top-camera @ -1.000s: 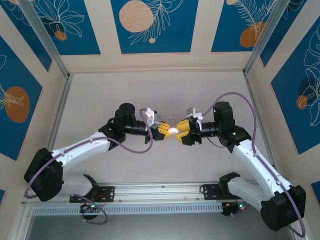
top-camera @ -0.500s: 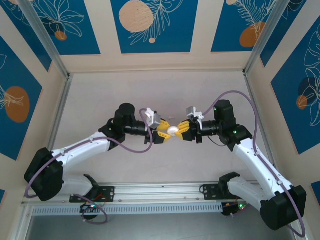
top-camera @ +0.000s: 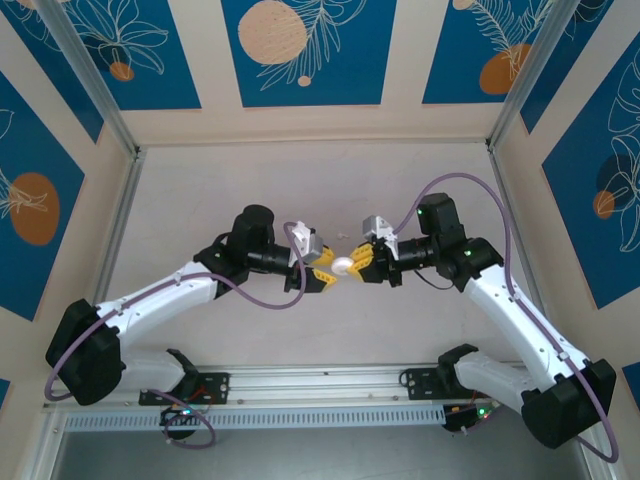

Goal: Insert the wireless bluetooth earbuds into the charging case

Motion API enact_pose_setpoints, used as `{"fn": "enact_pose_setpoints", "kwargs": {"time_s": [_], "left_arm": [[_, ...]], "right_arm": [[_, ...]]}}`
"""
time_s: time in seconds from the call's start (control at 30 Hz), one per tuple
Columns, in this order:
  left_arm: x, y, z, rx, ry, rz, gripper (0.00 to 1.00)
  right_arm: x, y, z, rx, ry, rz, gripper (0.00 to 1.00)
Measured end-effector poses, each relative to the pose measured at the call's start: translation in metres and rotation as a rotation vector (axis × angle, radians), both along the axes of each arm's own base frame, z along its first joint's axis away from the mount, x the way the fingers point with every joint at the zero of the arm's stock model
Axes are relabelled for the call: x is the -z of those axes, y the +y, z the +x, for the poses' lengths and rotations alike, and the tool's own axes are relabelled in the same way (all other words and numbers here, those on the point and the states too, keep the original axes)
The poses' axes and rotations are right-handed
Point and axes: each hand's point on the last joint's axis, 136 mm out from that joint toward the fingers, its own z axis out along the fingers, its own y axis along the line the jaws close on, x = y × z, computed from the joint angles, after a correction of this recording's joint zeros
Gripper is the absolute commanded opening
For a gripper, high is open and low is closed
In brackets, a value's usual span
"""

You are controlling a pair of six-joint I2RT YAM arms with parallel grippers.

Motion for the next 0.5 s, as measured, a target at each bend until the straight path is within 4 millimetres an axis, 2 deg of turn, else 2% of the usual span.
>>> {"fn": "enact_pose_setpoints", "kwargs": {"time_s": [0.27,0.5], "left_arm": [[-0.0061,-0.0013,0.0007,0.003,-0.004,-0.009,0.37],[-0.0061,-0.0012,0.0001,0.006,-0.002,-0.009,0.23]], "right_arm": [[0.009,0.0032,0.0001,-0.011,0.01,-0.029,0.16],[0.0105,0.0032,0.0015,-0.006,0.011,-0.034,0.17]]}}
